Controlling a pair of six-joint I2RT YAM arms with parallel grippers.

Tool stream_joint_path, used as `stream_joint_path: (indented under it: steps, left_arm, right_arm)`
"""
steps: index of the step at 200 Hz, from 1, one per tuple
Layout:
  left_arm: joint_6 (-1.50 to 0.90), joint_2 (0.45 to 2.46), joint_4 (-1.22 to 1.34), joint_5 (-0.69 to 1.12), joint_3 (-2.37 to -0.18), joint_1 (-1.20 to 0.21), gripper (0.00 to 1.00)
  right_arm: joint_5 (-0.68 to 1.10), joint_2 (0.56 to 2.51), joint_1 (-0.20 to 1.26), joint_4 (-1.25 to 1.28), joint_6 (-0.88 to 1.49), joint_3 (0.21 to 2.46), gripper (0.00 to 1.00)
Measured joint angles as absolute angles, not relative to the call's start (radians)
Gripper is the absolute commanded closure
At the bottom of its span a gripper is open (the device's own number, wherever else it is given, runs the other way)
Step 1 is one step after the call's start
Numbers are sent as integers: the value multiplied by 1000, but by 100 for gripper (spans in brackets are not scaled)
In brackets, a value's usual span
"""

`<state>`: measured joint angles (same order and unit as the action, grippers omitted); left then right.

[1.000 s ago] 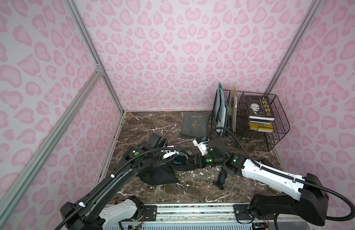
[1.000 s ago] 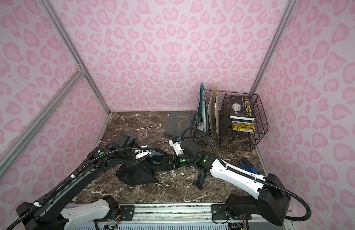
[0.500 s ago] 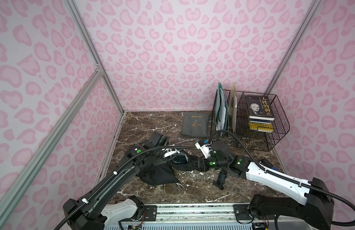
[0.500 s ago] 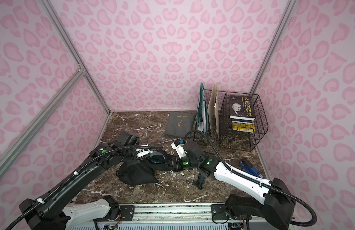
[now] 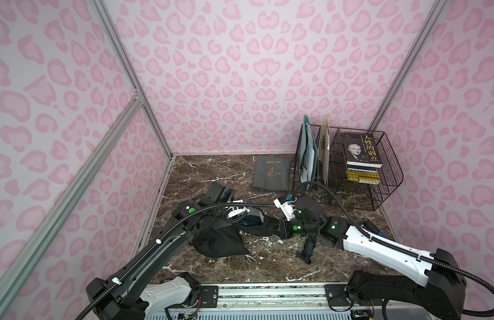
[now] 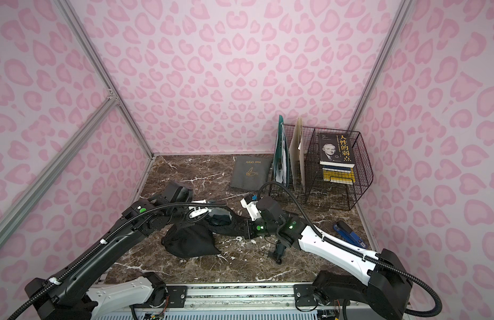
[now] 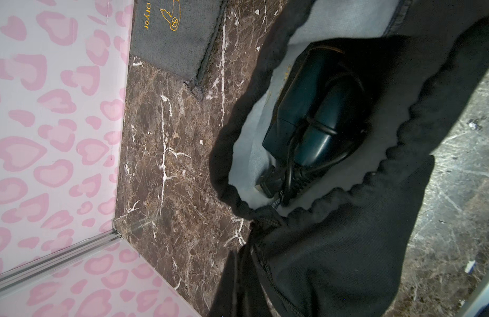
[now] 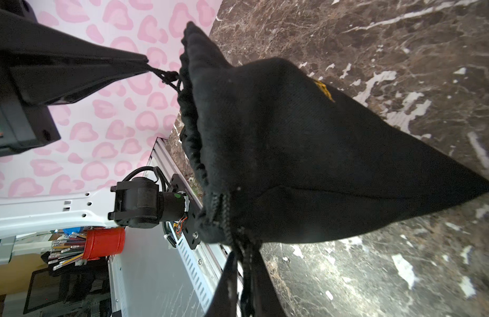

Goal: Pack away hair dryers
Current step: Pull the drawstrings on both sides of the drawstring bag.

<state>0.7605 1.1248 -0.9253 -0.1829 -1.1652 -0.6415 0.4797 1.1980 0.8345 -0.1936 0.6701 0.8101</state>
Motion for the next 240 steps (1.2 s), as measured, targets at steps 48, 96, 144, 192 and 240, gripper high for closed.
stream_joint_path:
  steps: [48,96,144,192,240]
  left_arm:
    - [770,1111,-925,-189,-1165,-641,98]
    - [779,1113,-922,-249,-1229,-630,99]
    - [767,1151,-909,-269,-1379,-609,99]
    - [760,1144,-884,-274,-1408,-586,99]
    - [785,1092,-855,-268,-1362,-529,99]
  right_arm:
    - [367,1152,801,-237,690,804,100]
    - [180,1125,801,-314,732,875,100]
    - [-55,1173,801,-402,768,987,100]
    - [-250,1215,799,-502,776,1065,100]
    - [-324,1155,722,-558,794,1045,100]
